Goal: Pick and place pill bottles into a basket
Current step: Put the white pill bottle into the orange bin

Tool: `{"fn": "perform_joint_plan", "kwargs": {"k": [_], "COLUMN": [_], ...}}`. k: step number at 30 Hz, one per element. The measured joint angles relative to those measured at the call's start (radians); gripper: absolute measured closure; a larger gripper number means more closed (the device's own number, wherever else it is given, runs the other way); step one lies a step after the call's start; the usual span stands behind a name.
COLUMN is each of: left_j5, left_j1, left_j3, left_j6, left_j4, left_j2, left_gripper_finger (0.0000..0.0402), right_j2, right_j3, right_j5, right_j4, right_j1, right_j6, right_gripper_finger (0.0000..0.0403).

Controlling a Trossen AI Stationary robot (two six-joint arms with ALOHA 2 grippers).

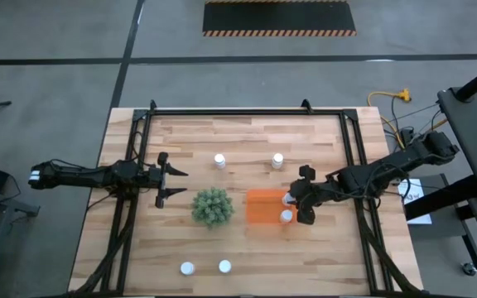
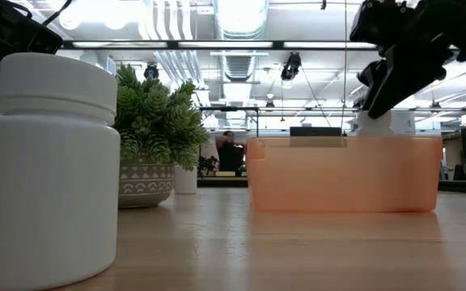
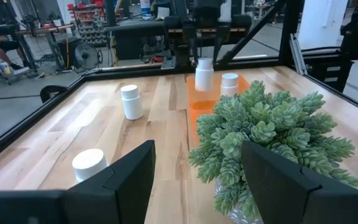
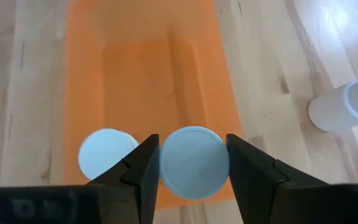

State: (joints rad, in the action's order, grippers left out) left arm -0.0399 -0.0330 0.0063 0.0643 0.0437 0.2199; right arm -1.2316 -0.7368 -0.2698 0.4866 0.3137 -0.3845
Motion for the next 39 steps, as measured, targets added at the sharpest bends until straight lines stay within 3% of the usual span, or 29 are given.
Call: {"fn": "perform_joint_plan", "kwargs": {"k": [12, 39], "left_j5": [0.000, 0.000], "left_j1": [0.000, 0.000], "left_j3": [0.000, 0.000], "left_j6": [0.000, 0.000], "left_j4": [0.000, 0.000], "left_j2": [0.000, 0.000], "left_gripper_finger": [0.0181, 0.0181], "right_j2": [-0.002, -0.003], "right_j3": [0.041, 0.094], "right_j5": [0.079, 0.088], "right_j4": [-0.071, -0.119], "right_j1": [-0.047, -0.064], "right_j6": [0.027, 0.040], "right_gripper_finger": [0.0257, 0.0237]}}
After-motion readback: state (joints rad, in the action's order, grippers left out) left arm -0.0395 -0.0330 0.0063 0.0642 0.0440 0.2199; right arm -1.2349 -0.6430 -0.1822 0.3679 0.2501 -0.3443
